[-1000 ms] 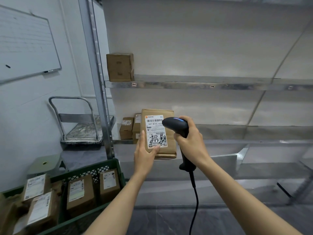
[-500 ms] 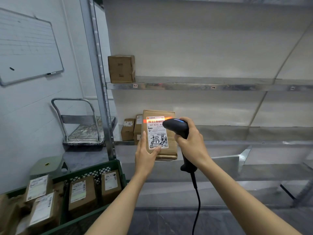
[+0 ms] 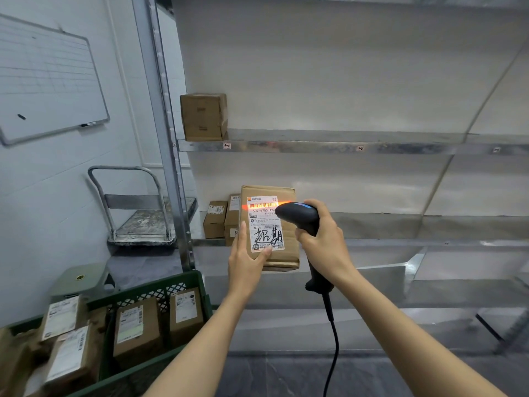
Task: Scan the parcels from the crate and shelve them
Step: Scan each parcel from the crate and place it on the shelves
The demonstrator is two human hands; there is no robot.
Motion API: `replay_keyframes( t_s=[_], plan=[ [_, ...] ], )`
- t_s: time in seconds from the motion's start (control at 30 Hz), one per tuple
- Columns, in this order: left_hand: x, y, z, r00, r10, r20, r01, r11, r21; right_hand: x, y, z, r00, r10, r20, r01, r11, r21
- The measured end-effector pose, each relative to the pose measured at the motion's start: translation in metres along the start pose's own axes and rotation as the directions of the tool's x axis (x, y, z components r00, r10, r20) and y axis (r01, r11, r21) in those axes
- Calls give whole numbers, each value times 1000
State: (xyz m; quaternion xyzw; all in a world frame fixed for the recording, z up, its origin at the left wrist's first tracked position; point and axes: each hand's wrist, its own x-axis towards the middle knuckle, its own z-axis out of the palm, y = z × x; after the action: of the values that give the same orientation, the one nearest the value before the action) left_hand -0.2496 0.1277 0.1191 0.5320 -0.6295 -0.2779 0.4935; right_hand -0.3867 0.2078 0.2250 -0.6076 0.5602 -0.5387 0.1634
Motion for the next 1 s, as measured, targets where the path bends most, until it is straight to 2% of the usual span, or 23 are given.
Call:
replay_keyframes(
  t_s=[0.57, 0.73, 0.87, 1.0],
  plan=[
    [14, 21, 17, 994, 50, -100, -49, 999, 8, 21, 17, -25, 999, -18, -46, 20, 999, 43],
    [29, 36, 18, 987, 71, -143, -75, 997, -19, 30, 23, -38, 997, -37, -65, 42, 997, 64],
    [47, 50, 10, 973, 100, -208, -96, 995, 28, 41, 28, -42, 997, -18, -70, 22, 997, 70],
    [69, 63, -1, 970, 132, -204, -128, 991, 36, 53, 29, -43, 996, -29, -81, 35, 996, 84]
  ],
)
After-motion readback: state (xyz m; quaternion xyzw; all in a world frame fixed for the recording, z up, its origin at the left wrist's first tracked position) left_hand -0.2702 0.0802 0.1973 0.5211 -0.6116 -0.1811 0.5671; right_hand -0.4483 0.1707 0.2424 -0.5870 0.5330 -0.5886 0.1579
